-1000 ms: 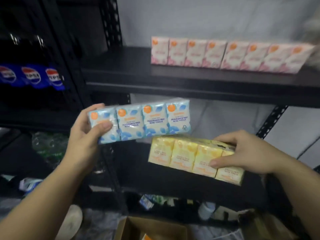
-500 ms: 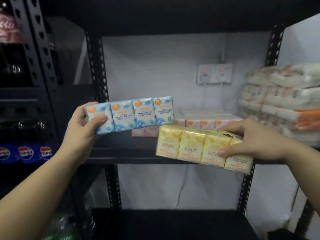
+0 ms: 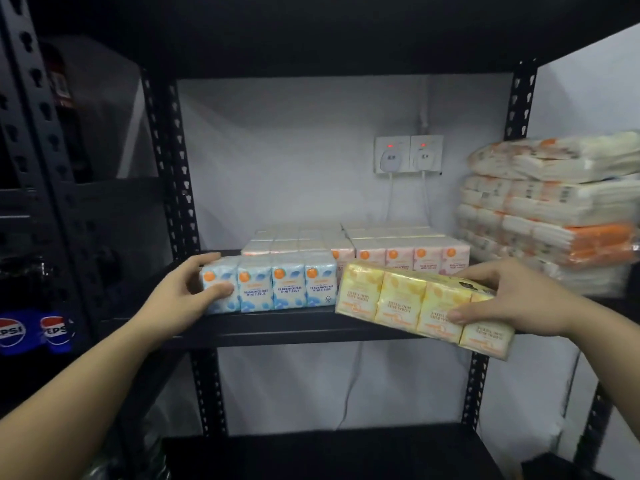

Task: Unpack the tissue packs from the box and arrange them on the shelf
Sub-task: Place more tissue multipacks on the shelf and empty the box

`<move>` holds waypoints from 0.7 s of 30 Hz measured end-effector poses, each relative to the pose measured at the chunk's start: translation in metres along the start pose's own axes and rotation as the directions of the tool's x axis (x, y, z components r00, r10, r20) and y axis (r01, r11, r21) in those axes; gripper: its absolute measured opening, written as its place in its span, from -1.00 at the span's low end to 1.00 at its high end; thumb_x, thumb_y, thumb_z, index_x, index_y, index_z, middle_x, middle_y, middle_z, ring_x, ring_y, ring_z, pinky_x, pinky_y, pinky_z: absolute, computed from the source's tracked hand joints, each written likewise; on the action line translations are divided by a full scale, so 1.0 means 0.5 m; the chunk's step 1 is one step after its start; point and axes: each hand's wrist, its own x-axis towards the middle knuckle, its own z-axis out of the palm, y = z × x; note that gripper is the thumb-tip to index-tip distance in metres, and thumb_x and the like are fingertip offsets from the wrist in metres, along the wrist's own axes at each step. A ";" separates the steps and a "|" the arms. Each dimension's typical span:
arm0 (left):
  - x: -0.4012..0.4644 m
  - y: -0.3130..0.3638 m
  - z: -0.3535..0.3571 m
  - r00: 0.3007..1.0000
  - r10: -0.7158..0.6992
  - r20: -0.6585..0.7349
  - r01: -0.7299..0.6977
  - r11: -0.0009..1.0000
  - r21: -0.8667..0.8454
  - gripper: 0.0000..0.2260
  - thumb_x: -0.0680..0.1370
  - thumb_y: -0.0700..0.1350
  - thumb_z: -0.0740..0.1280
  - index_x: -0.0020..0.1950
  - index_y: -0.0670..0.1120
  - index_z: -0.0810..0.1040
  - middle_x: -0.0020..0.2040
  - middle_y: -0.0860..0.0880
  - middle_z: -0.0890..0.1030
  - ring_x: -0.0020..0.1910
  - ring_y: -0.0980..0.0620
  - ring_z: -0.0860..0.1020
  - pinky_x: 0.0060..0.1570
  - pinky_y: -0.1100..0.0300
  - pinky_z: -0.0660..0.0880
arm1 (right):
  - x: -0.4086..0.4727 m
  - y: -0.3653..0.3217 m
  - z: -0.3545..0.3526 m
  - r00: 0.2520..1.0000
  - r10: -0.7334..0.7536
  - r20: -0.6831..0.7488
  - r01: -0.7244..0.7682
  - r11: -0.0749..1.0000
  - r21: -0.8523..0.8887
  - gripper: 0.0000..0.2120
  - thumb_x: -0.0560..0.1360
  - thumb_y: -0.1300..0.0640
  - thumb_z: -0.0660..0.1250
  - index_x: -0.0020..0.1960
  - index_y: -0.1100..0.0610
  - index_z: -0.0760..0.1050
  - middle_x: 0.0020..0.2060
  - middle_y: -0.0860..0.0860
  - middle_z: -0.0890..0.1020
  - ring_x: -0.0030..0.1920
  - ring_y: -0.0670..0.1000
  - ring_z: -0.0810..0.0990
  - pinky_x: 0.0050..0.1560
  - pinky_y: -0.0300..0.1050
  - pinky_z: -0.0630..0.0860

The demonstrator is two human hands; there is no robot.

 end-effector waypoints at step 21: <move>-0.008 0.319 0.161 0.943 0.007 0.331 0.152 0.880 -0.450 -0.28 0.41 0.50 0.17 0.21 -0.09 0.53 0.03 -0.23 0.71 -0.16 -0.15 0.71 -0.17 -0.01 0.66 | 0.005 -0.056 0.079 0.908 -0.127 -0.400 0.212 0.961 0.177 -0.49 0.25 -0.10 0.65 0.16 -0.08 0.62 0.05 -0.15 0.72 0.05 -0.12 0.70 0.05 -0.03 0.64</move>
